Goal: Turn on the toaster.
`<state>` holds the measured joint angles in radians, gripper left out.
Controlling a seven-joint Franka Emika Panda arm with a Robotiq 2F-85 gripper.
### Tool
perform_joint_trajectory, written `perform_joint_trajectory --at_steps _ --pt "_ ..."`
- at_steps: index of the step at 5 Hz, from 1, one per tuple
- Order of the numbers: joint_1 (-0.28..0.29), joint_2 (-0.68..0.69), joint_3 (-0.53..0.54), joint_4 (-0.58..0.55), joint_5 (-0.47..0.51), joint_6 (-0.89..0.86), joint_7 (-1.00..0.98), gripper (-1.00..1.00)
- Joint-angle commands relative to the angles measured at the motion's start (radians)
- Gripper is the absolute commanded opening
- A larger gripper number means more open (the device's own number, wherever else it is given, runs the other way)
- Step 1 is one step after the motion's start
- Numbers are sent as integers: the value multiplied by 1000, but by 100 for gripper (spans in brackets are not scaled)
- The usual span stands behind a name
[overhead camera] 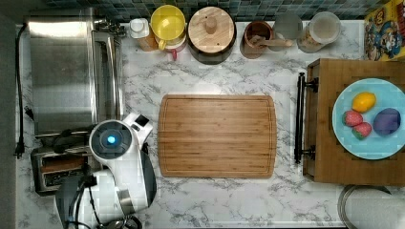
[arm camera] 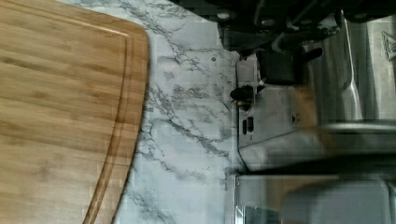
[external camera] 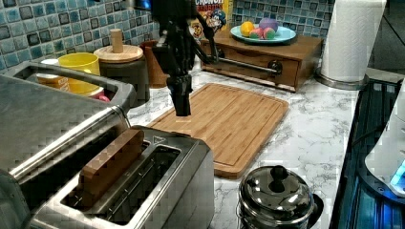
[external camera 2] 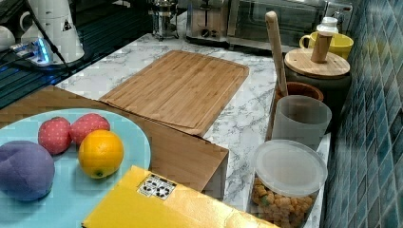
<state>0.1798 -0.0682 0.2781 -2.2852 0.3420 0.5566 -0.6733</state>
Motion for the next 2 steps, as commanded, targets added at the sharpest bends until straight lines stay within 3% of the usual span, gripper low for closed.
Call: perform_joint_trajectory --at_steps 1,2 --pt "43 -117 17 -45 164 0 -190 -100" --pt "31 -70 58 -15 108 7 -127 -100"
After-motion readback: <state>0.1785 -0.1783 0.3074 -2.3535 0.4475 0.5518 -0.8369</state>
